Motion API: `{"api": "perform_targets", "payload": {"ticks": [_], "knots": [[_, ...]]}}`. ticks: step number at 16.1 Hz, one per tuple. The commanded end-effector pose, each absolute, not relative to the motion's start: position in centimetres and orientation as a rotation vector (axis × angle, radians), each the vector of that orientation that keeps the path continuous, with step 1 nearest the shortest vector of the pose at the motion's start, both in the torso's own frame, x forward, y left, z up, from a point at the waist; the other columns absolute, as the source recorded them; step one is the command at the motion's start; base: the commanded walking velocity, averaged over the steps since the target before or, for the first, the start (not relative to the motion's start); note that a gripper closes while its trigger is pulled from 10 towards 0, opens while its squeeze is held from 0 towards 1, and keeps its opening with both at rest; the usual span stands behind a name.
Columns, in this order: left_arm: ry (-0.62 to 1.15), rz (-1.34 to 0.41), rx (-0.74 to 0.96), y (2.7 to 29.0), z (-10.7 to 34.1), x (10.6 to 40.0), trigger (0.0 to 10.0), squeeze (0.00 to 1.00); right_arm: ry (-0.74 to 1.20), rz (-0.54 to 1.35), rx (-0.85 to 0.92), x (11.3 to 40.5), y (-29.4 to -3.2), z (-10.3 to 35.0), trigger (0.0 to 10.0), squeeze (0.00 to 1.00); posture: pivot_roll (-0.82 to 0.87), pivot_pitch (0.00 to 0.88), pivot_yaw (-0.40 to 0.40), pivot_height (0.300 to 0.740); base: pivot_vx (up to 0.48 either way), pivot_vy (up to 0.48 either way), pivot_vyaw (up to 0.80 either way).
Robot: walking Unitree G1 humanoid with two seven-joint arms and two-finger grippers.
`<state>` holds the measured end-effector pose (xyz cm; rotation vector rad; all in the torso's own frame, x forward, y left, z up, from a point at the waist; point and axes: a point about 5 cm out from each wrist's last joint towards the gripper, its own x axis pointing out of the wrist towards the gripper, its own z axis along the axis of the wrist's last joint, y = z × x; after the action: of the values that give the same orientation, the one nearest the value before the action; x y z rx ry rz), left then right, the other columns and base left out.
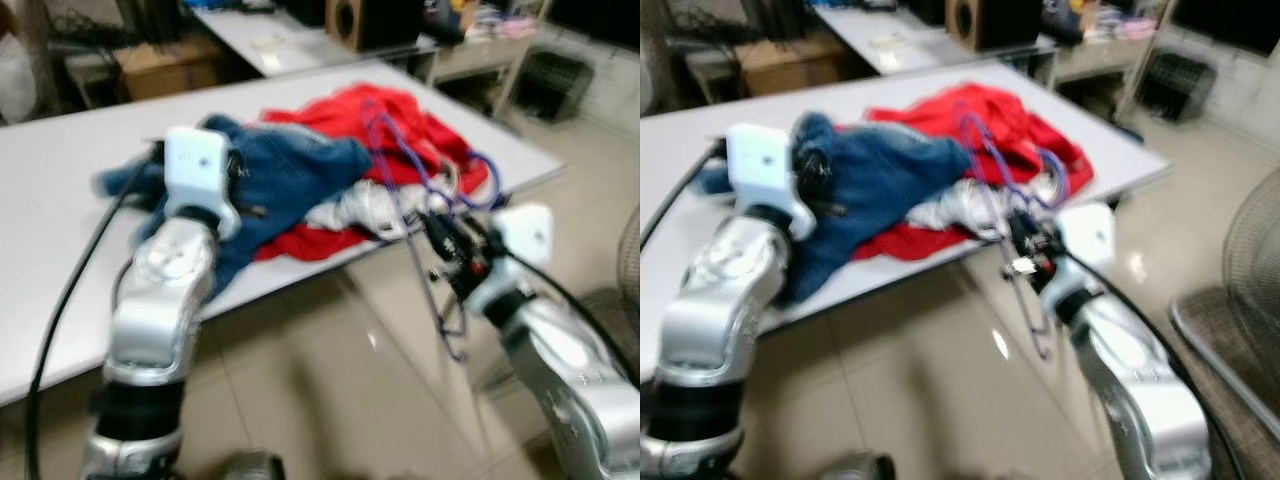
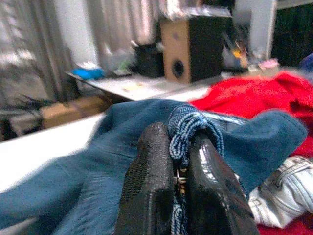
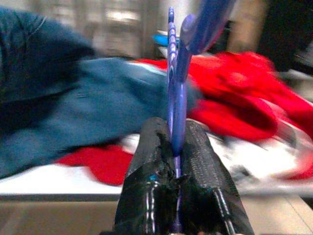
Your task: Hang hanger
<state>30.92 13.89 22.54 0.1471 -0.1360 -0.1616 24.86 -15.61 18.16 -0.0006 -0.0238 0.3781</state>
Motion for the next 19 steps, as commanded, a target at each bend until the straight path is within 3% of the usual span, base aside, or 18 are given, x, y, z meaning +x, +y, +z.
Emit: {"api": "perform_targets", "payload": {"ticks": [1, 4, 9, 13, 16, 18, 19], "knots": [[-0.103, -0.187, 0.154, 14.4, 21.6, 30.6, 10.0, 0.00, -0.031, 0.395, -0.035, 25.1, -15.4, 18.2, 10.0, 0.00, -0.03, 0.000, 0.027, 0.740, 0.000, 0.000, 0.00], [-0.055, -0.287, 0.134, 15.1, 20.3, 30.0, 10.0, 0.00, -0.016, 0.472, -0.101, 24.4, -15.0, 17.6, 10.0, 0.00, -0.02, 0.000, 0.023, 0.740, 0.000, 0.000, 0.27], [0.010, -0.236, 0.129, 16.8, 19.2, 28.2, 10.0, 0.00, -0.016, 0.587, -0.131, 23.1, -14.5, 17.1, 10.0, 0.00, -0.01, 0.010, 0.015, 0.740, 0.000, 0.000, 0.80], [-0.064, 0.151, 0.166, 20.7, 20.7, 28.3, 10.0, 0.00, -0.005, 0.651, -0.126, 22.9, -13.9, 16.7, 10.0, 0.00, 0.01, 0.019, -0.010, 0.740, 0.000, 0.000, 0.80], [-0.004, 0.047, 0.201, 19.8, 19.3, 27.8, 10.0, 0.00, 0.027, 0.617, -0.133, 23.5, -14.2, 16.1, 10.0, 0.00, 0.01, 0.024, -0.020, 0.740, 0.000, 0.000, 0.80], [0.039, -0.199, 0.165, 16.7, 17.2, 27.4, 10.0, 0.00, 0.091, 0.522, -0.134, 24.2, -15.1, 14.7, 10.0, 0.00, 0.01, 0.029, -0.024, 0.740, 0.000, 0.000, 0.80], [0.044, -0.208, 0.174, 16.5, 16.8, 27.4, 10.0, 0.00, 0.109, 0.508, -0.131, 24.2, -15.3, 14.4, 10.0, 0.00, 0.01, 0.036, -0.023, 0.740, 0.000, 0.000, 0.80]]}}
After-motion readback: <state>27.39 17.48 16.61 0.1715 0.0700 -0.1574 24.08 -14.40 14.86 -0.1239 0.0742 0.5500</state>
